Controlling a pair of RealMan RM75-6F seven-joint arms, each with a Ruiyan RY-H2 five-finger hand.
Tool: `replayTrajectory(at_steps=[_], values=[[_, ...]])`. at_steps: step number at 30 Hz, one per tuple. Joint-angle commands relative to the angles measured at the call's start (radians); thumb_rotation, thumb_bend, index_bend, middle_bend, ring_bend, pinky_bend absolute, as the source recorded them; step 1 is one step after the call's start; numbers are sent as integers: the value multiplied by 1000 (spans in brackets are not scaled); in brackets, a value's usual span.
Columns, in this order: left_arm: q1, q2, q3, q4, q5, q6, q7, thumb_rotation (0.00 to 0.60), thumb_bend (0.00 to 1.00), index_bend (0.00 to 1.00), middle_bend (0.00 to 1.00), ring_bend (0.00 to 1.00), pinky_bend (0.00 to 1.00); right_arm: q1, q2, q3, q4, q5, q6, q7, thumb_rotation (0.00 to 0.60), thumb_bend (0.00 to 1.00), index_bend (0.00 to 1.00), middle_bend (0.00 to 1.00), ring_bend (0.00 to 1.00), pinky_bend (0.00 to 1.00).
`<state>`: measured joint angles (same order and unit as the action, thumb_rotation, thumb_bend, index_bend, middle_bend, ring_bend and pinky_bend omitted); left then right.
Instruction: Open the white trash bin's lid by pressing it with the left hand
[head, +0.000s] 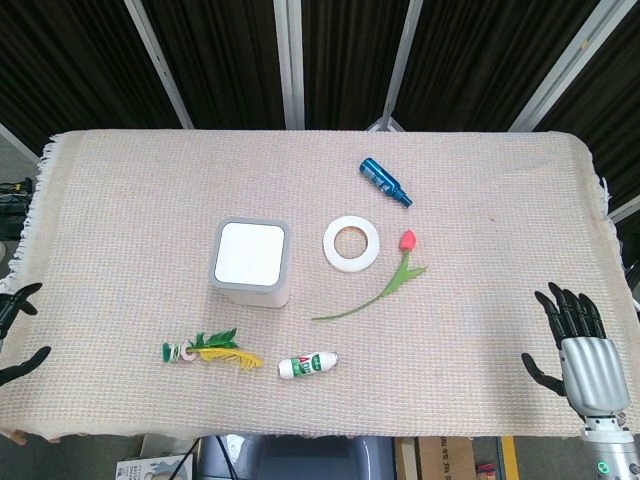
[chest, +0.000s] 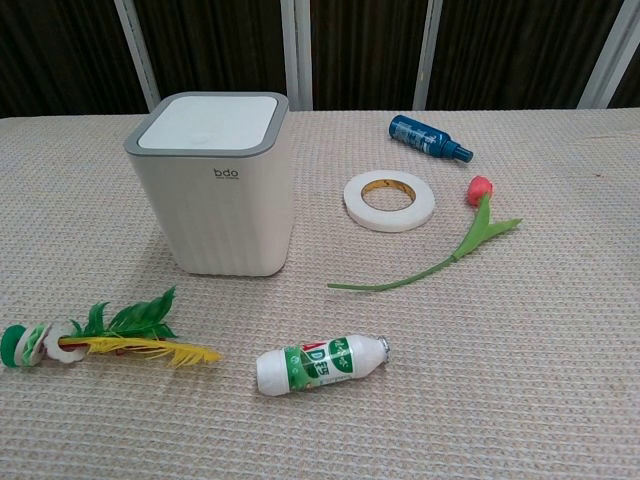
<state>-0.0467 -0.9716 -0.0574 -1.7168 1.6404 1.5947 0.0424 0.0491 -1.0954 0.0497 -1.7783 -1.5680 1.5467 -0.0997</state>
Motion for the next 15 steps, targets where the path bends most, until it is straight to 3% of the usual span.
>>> replayTrajectory(at_steps=[1,9,15], values=[[-79,54,-28,-51,1,-100,-39,600,316,182,509,381,424,1,-2,-1,0,0,-4,-5,600,268,121,19,0,0],[-278,159,-69,-170,-15,-394,-48,600,434,184,696,594,624,3,-4,-2,0,3,-12,-15,600,268,121,19,0,14],[-358,139,-102,-224,-37,-472,64,600,640,185,841,713,703,3,-4,0,1,8,-16,-17,600,268,121,19,0,19]])
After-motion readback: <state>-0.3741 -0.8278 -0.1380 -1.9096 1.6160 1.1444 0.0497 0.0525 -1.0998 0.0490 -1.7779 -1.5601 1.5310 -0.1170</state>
